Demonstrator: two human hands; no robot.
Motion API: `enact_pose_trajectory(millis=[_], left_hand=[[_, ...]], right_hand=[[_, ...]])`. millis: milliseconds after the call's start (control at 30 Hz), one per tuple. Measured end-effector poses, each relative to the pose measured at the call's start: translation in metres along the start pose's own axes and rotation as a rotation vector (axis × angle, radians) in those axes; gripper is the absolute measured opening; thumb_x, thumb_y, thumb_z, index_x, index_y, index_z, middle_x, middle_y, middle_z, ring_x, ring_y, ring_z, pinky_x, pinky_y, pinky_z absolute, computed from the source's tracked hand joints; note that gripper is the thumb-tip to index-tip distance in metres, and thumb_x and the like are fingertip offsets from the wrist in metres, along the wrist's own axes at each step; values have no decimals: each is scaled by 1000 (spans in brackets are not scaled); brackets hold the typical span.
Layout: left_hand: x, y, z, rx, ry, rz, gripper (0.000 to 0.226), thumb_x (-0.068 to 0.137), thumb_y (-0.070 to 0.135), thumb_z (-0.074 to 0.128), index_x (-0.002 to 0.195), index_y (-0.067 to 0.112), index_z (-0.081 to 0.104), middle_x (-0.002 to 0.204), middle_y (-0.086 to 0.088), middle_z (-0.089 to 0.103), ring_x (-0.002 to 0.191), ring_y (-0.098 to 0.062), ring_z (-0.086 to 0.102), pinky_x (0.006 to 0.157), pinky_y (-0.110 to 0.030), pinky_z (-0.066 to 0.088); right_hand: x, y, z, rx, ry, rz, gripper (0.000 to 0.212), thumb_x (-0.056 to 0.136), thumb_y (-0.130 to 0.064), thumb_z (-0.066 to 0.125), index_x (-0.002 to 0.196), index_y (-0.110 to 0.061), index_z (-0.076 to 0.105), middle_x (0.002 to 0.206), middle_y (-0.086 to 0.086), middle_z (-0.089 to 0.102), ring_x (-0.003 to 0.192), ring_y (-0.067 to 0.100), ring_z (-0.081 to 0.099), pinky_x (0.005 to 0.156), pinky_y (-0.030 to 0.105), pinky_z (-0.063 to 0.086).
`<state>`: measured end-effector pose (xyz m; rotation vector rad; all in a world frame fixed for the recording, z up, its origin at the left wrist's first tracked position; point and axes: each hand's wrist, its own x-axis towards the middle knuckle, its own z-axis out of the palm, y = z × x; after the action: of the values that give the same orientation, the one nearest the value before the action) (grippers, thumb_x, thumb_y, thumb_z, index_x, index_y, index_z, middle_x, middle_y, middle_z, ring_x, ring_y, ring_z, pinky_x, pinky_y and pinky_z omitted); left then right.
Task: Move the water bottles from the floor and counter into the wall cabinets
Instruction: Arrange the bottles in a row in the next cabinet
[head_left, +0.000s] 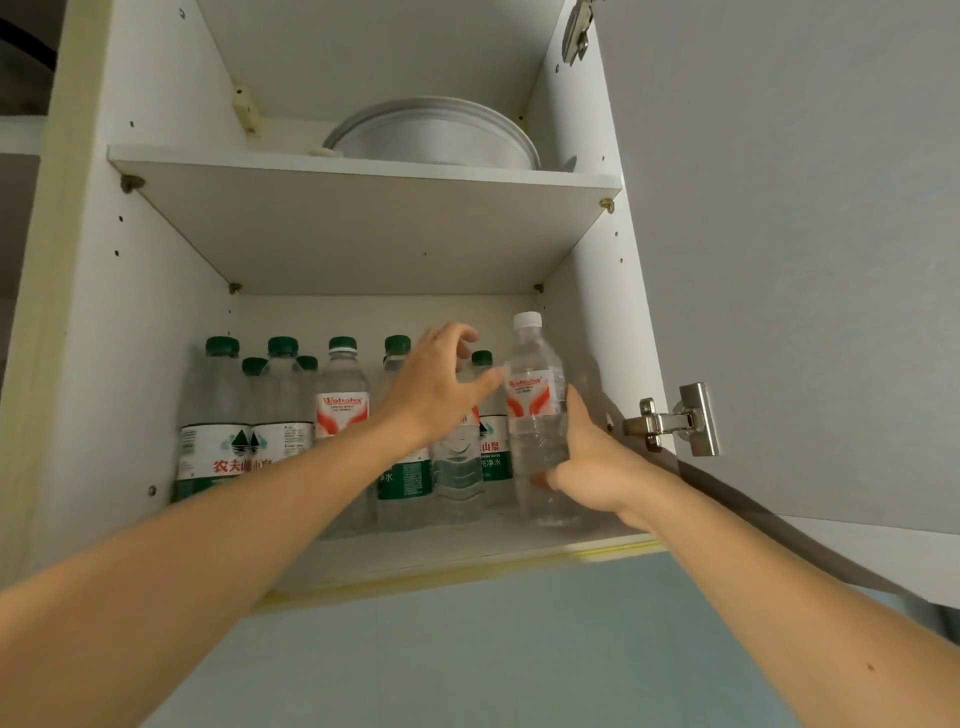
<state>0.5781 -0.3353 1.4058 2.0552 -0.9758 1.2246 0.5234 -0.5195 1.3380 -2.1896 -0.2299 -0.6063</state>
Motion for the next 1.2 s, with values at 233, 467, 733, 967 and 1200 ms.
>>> enact_pose_trajectory(millis=[233, 467, 733, 967, 1200], left_hand=[[-38, 6, -2, -576, -271, -286, 81, 73, 55, 73, 142, 30, 38, 115, 12, 61, 104, -8, 63, 78, -26, 54], [-57, -13, -24, -697, -175, -352, 56, 74, 49, 72, 123, 31, 52, 114, 5, 68, 103, -16, 69, 75, -30, 58], [-65, -41, -53, -616, -184, -387, 44, 76, 52, 72, 117, 38, 60, 109, 7, 71, 97, -15, 71, 69, -28, 57], [-66, -45, -57, -570, -224, -380, 44, 73, 58, 70, 113, 48, 55, 108, 13, 68, 93, -7, 68, 55, -17, 53], [-67, -46, -56, -548, -218, -367, 55, 74, 60, 69, 124, 41, 56, 111, 15, 67, 101, -8, 65, 79, -28, 50]], right_hand=[[-8, -14, 19, 202, -116, -177, 97, 84, -16, 80, 153, -49, 19, 136, -16, 58, 125, 7, 56, 110, 33, 42], [-3, -7, 16, 125, -153, -127, 59, 80, -43, 81, 133, -27, 60, 124, -6, 69, 116, 13, 64, 105, 42, 51], [50, -6, -4, -277, 226, 88, 63, 92, -32, 71, 141, -8, 42, 131, 10, 62, 112, 27, 63, 83, 32, 53], [81, -9, 14, -179, 276, 215, 95, 90, -31, 73, 154, -9, 6, 144, 18, 51, 126, 37, 56, 103, 45, 51], [82, -4, 19, -360, 356, 194, 77, 93, -29, 68, 147, -6, 18, 139, 21, 53, 122, 40, 58, 92, 43, 51]])
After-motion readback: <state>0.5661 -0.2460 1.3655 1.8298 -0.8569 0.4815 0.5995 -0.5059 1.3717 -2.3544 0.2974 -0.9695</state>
